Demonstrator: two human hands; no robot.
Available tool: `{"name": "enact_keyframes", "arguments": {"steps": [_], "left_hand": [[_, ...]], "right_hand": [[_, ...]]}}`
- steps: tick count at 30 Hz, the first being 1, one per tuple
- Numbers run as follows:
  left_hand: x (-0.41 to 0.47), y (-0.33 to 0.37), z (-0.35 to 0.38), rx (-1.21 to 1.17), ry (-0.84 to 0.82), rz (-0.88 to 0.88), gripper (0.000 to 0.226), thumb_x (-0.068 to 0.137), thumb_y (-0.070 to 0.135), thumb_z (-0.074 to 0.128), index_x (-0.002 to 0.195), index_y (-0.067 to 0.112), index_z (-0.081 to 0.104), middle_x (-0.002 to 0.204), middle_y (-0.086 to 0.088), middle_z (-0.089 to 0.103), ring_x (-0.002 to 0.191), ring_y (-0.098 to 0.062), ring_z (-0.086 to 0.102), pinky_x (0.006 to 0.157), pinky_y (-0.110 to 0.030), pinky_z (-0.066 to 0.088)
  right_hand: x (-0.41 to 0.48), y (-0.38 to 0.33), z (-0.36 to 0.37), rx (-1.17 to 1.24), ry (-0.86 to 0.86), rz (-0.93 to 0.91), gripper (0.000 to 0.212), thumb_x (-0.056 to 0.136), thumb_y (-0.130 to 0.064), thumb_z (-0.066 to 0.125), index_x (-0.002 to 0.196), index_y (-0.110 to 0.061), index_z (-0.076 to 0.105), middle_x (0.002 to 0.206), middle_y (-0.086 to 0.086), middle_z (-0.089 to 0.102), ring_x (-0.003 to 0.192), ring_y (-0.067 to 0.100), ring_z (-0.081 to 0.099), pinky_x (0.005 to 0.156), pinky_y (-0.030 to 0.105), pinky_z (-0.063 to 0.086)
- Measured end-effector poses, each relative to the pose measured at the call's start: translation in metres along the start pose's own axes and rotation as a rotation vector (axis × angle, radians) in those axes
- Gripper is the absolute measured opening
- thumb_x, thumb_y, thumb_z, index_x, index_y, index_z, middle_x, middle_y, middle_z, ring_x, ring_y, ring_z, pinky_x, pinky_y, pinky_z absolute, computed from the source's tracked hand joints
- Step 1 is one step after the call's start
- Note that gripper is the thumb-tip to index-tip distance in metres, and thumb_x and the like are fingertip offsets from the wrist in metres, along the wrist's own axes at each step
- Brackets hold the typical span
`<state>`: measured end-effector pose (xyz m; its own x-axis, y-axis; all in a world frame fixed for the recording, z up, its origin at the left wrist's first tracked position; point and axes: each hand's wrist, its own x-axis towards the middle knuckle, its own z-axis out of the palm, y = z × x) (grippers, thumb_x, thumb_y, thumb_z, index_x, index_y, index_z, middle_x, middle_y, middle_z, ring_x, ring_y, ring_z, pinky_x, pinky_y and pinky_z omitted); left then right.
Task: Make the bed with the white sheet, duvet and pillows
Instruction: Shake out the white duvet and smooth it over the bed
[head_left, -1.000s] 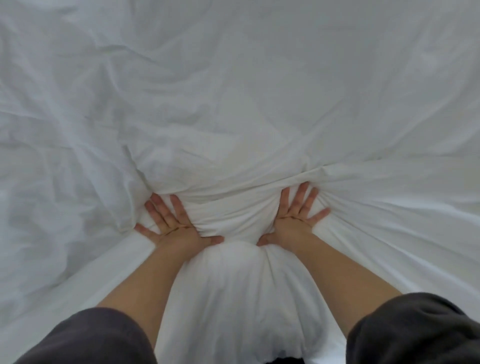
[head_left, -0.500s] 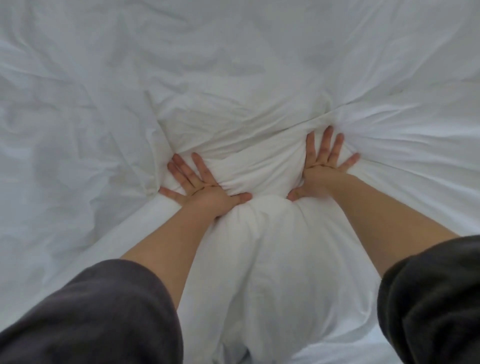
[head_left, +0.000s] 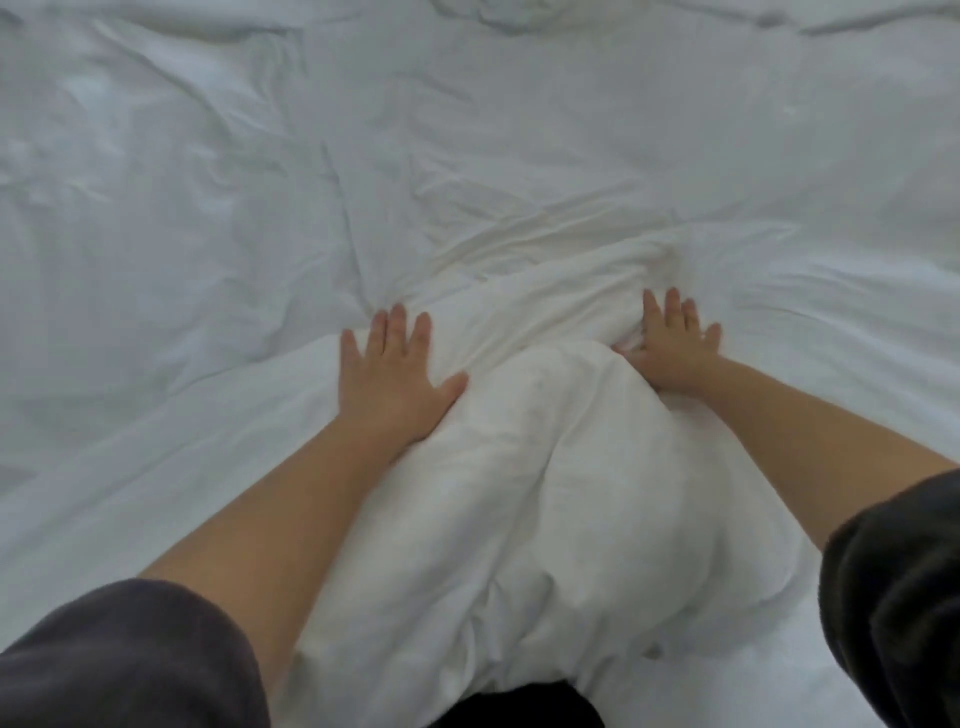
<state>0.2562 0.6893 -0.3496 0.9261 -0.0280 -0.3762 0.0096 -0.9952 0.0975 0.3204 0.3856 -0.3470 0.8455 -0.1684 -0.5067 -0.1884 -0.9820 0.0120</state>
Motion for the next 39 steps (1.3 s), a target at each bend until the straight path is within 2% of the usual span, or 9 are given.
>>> {"name": "enact_keyframes", "arguments": {"steps": [3, 6, 9, 12, 17, 21, 25, 29, 39], "left_hand": [[-0.038, -0.043, -0.005, 0.053, 0.055, -0.068, 0.084, 0.087, 0.073, 0.029, 0.152, 0.024, 0.014, 0.156, -0.008, 0.024, 0.143, -0.025, 0.023, 0.115, -0.048, 0.015], [-0.072, -0.096, -0.018, 0.133, 0.123, -0.110, 0.081, 0.075, 0.079, 0.036, 0.131, 0.021, 0.045, 0.126, -0.008, 0.056, 0.117, -0.026, 0.053, 0.096, -0.038, 0.037], [-0.083, -0.141, -0.032, 0.033, -0.070, -0.235, 0.067, 0.076, 0.078, 0.048, 0.113, 0.022, 0.050, 0.117, -0.006, 0.062, 0.106, -0.026, 0.060, 0.078, -0.034, 0.042], [-0.081, -0.167, -0.032, -0.030, -0.278, -0.286, 0.074, 0.073, 0.080, 0.052, 0.120, 0.024, 0.057, 0.120, -0.004, 0.063, 0.107, -0.024, 0.060, 0.083, -0.033, 0.047], [-0.044, -0.198, -0.104, -0.036, 0.082, -0.331, 0.067, 0.075, 0.077, 0.055, 0.112, 0.022, 0.060, 0.123, -0.010, 0.061, 0.113, -0.031, 0.056, 0.083, -0.037, 0.040], [0.016, -0.194, -0.141, 0.058, 0.366, -0.314, 0.071, 0.084, 0.062, 0.057, 0.129, 0.009, 0.041, 0.127, -0.024, 0.051, 0.118, -0.040, 0.049, 0.099, -0.051, 0.037], [0.029, -0.163, -0.054, -0.100, 0.174, -0.412, 0.084, 0.092, 0.064, 0.030, 0.155, 0.017, 0.000, 0.162, -0.013, -0.007, 0.148, -0.034, -0.008, 0.114, -0.061, -0.009], [0.037, -0.166, 0.002, -0.045, 0.229, -0.373, 0.081, 0.092, 0.065, 0.021, 0.155, 0.018, 0.000, 0.162, -0.013, -0.008, 0.148, -0.033, -0.005, 0.114, -0.061, -0.007], [0.038, -0.174, -0.008, -0.037, 0.241, -0.347, 0.075, 0.096, 0.060, 0.022, 0.155, 0.016, 0.006, 0.162, -0.013, -0.002, 0.149, -0.030, -0.001, 0.116, -0.059, -0.003]], "right_hand": [[-0.023, -0.028, -0.003, 0.103, 0.120, -0.150, 0.079, 0.096, -0.039, 0.048, 0.156, -0.022, 0.001, 0.164, 0.005, -0.009, 0.151, 0.027, -0.004, 0.118, 0.058, 0.004], [-0.038, -0.068, -0.014, -0.004, 0.153, -0.386, 0.071, 0.097, -0.032, 0.044, 0.156, -0.026, 0.005, 0.164, 0.006, -0.009, 0.151, 0.024, -0.008, 0.118, 0.056, 0.001], [-0.037, -0.115, -0.016, -0.190, 0.129, -0.569, 0.060, 0.102, -0.041, 0.033, 0.156, -0.030, 0.009, 0.165, 0.000, 0.001, 0.151, 0.024, -0.004, 0.116, 0.062, 0.000], [-0.032, -0.151, -0.018, -0.279, 0.081, -0.582, 0.050, 0.101, -0.039, 0.036, 0.149, -0.027, 0.030, 0.154, 0.006, 0.032, 0.144, 0.025, 0.024, 0.113, 0.064, 0.006], [-0.020, -0.175, -0.053, -0.135, 0.512, -0.607, 0.023, 0.098, -0.023, 0.047, 0.119, -0.015, 0.053, 0.116, 0.008, 0.059, 0.112, 0.030, 0.054, 0.099, 0.044, 0.028], [-0.006, -0.198, -0.072, -0.012, 0.525, -0.356, 0.045, 0.099, -0.019, 0.039, 0.143, -0.024, 0.036, 0.146, 0.012, 0.037, 0.137, 0.033, 0.032, 0.111, 0.060, 0.017], [-0.019, -0.208, -0.010, -0.004, 0.251, -0.329, 0.068, 0.099, -0.056, 0.027, 0.154, -0.037, -0.008, 0.162, 0.002, -0.018, 0.147, 0.034, -0.019, 0.106, 0.075, -0.004], [-0.009, -0.205, 0.029, -0.050, 0.221, -0.319, 0.069, 0.097, -0.061, 0.018, 0.153, -0.035, -0.012, 0.161, 0.002, -0.023, 0.146, 0.033, -0.024, 0.106, 0.075, -0.008], [0.005, -0.216, 0.009, -0.154, 0.125, -0.349, 0.073, 0.097, -0.062, 0.013, 0.153, -0.027, -0.019, 0.159, 0.008, -0.028, 0.146, 0.035, -0.024, 0.107, 0.074, -0.006]]}}
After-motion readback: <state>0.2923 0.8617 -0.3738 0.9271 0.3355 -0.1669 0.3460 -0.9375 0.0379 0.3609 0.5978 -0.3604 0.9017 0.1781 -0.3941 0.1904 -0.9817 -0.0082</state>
